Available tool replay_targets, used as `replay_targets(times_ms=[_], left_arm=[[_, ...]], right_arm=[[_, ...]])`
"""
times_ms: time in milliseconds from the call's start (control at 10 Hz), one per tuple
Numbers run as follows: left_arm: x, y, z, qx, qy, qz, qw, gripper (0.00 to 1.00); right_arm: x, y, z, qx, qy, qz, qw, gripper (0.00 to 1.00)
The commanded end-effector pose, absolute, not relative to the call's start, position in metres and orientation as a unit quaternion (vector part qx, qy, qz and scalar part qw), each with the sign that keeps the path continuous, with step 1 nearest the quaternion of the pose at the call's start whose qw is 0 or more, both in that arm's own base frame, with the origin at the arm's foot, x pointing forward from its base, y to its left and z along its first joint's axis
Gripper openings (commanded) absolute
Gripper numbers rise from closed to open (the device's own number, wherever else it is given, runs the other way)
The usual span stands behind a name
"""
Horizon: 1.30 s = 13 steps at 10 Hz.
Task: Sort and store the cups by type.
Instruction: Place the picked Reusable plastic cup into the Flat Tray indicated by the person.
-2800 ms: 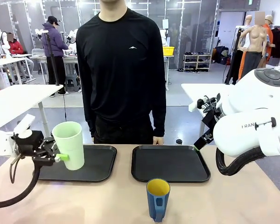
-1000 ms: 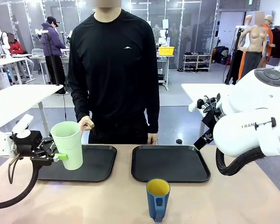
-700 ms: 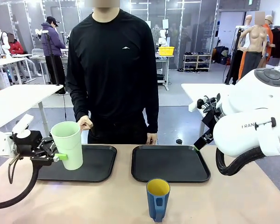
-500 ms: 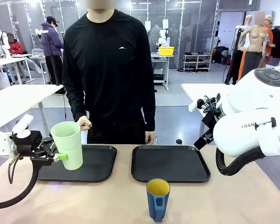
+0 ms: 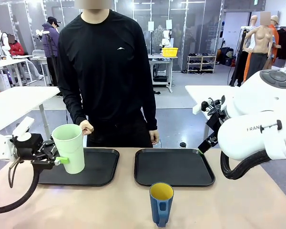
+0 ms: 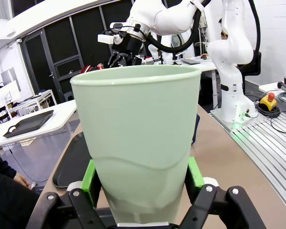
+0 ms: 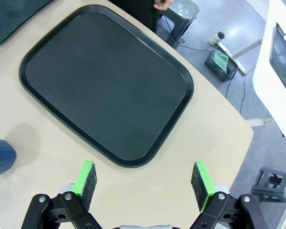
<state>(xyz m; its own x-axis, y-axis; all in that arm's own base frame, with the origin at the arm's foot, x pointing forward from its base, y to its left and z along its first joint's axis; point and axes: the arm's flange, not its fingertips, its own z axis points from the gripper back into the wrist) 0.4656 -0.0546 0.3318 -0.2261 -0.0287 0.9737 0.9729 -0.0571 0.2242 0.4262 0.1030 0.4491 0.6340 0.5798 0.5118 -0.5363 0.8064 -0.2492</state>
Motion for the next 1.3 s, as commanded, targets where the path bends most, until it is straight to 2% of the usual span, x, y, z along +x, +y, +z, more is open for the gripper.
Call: replay_targets(times_ms=[0,1200], left_arm=[[0.4686,-0.0559,0.3346,-0.441,-0.531,-0.579,0.434,0.15],[0.4686,-0.0559,0.3346,-0.441,-0.531,-0.579,0.434,0.15]], right_arm=[[0.4270,0.1020,0.4497,-0.036,-0.296,0.308,0.903,1.00],[0.4270,0.1020,0.4497,-0.036,-0.296,0.308,0.903,1.00]])
